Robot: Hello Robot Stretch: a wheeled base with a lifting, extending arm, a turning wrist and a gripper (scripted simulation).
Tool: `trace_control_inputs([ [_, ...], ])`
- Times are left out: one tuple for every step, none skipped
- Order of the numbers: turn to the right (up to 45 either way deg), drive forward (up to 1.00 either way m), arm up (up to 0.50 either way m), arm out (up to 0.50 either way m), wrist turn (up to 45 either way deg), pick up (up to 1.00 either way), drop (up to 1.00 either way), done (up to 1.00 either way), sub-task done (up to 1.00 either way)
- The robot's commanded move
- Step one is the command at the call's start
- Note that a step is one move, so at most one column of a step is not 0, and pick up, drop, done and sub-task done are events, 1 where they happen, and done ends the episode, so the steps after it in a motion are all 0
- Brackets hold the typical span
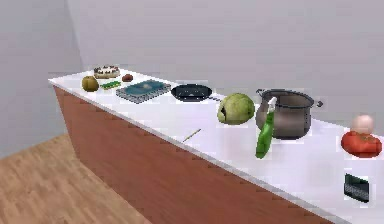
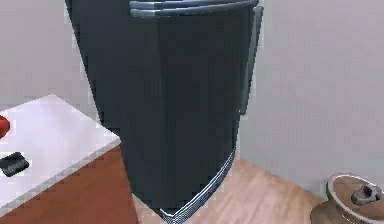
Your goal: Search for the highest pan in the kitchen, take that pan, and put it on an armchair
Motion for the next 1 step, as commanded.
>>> trace_control_inputs([
  [24.0, 0.00, 0.00, 0.00, 0.0, 0.00, 0.00, 0.00, 0.00],
])
